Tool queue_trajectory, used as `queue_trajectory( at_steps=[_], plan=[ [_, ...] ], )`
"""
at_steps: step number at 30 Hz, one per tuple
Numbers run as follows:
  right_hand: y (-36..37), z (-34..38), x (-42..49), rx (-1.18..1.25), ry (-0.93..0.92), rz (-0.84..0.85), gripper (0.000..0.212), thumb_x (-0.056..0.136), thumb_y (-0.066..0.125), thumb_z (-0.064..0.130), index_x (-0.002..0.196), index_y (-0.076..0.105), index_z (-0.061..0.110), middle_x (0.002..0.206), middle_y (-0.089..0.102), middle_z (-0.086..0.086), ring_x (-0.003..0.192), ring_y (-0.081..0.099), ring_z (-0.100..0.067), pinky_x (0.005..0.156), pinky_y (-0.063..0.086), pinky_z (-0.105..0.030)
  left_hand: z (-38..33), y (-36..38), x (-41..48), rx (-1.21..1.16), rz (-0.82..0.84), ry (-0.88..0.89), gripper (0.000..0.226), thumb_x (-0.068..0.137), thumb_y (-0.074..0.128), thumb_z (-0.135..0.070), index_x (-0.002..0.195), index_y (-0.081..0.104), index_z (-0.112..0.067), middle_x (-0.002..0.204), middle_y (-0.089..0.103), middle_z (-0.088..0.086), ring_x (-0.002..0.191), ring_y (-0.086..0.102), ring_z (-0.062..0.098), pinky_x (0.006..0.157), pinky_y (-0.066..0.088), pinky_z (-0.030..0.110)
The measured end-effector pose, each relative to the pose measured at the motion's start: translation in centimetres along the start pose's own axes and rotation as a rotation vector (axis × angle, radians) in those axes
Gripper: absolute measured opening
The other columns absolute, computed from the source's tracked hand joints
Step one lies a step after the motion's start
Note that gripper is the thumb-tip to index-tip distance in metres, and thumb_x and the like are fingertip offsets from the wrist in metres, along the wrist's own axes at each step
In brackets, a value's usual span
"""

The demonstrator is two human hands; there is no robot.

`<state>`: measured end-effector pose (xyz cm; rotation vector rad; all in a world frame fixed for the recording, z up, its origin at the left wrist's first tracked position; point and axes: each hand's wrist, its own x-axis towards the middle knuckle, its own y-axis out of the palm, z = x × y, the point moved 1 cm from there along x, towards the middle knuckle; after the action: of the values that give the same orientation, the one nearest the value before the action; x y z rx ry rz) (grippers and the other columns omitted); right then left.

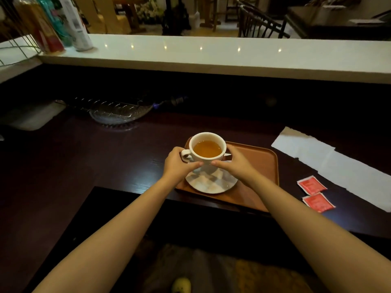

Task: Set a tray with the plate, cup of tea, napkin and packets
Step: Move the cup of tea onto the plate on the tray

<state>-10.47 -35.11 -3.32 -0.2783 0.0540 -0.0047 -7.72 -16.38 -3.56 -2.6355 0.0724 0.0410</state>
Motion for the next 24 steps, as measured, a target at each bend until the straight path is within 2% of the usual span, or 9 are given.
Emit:
queue_trajectory(
  at_steps=[4,7,9,12,16,17,20,22,24],
  plan=[
    [-0.6,-1.0,-0.7,-0.013,0.026,0.025,0.065,0.070,0.077,0.021,0.127,0.047,0.021,0.122,0.057,-0.001,0.106,0.055,-0.016,0.078,0.047,-0.021,0.3,1.5,-1.1,0.018,-0.011,-0.024,0.050,0.055,0.085,-0.033,0.088,0.050,-0.020,0.082,0.057,-0.009,0.075,0.054,0.006,0.054,0.037,0.017],
    [-1.0,-1.6,-1.0,-0.027,0.038,0.049,0.065,0.069,0.077,0.021,0.127,0.047,0.023,0.125,0.056,0.000,0.106,0.053,-0.014,0.077,0.044,-0.018,0.7,2.4,-1.6,0.056,-0.012,-0.038,0.050,0.056,0.085,-0.035,0.088,0.048,-0.020,0.084,0.056,-0.007,0.076,0.054,0.010,0.054,0.037,0.018],
    [-1.2,-2.1,-1.1,-0.044,0.049,0.058,0.066,0.069,0.078,0.021,0.127,0.047,0.024,0.127,0.056,0.000,0.107,0.052,-0.014,0.079,0.043,-0.019,0.9,2.8,-2.0,0.093,-0.013,-0.048,0.051,0.057,0.084,-0.037,0.088,0.048,-0.020,0.088,0.056,-0.006,0.080,0.055,0.013,0.059,0.043,0.023],
    [-1.4,-2.6,-1.1,-0.053,0.078,0.070,0.070,0.068,0.078,0.022,0.129,0.045,0.022,0.129,0.054,-0.001,0.112,0.051,-0.018,0.090,0.044,-0.029,0.7,3.3,-2.3,0.157,-0.024,-0.040,0.054,0.057,0.083,-0.039,0.092,0.048,-0.019,0.091,0.056,-0.005,0.081,0.054,0.014,0.067,0.045,0.029],
    [-1.9,-2.5,-0.9,-0.037,0.097,0.102,0.068,0.070,0.076,0.016,0.130,0.044,0.021,0.130,0.053,-0.003,0.112,0.050,-0.019,0.089,0.041,-0.030,0.5,3.7,-2.7,0.154,-0.044,-0.013,0.056,0.060,0.083,-0.034,0.100,0.051,-0.012,0.094,0.056,-0.002,0.079,0.052,0.012,0.056,0.037,0.019],
    [-1.9,-2.4,-0.9,-0.038,0.098,0.115,0.067,0.070,0.076,0.015,0.129,0.044,0.022,0.129,0.053,-0.003,0.111,0.049,-0.018,0.088,0.041,-0.029,0.4,3.8,-2.7,0.160,-0.045,-0.009,0.058,0.061,0.082,-0.033,0.104,0.051,-0.011,0.099,0.058,0.001,0.083,0.053,0.013,0.059,0.040,0.020],
    [-2.2,-2.2,-0.7,-0.044,0.108,0.153,0.068,0.070,0.075,0.012,0.128,0.043,0.023,0.130,0.052,-0.004,0.106,0.050,-0.015,0.076,0.042,-0.020,-0.3,3.5,-2.8,0.212,-0.044,0.038,0.075,0.061,0.082,-0.035,0.122,0.044,-0.012,0.123,0.051,0.009,0.113,0.048,0.023,0.090,0.045,0.035],
    [-2.7,-2.2,-0.6,-0.043,0.127,0.146,0.073,0.069,0.074,0.009,0.132,0.039,0.021,0.134,0.047,-0.007,0.113,0.049,-0.019,0.077,0.044,-0.022,-1.2,3.1,-3.1,0.258,-0.064,0.108,0.082,0.062,0.080,-0.040,0.128,0.039,-0.014,0.128,0.045,0.009,0.121,0.037,0.024,0.093,0.037,0.033],
    [-3.6,-2.1,-0.7,-0.088,0.143,0.125,0.080,0.070,0.073,0.009,0.137,0.031,0.019,0.142,0.039,-0.010,0.120,0.044,-0.024,0.088,0.045,-0.032,-2.7,2.7,-3.5,0.294,-0.104,0.220,0.074,0.067,0.076,-0.043,0.126,0.042,-0.014,0.125,0.046,0.008,0.120,0.034,0.024,0.091,0.033,0.030]
  ],
)
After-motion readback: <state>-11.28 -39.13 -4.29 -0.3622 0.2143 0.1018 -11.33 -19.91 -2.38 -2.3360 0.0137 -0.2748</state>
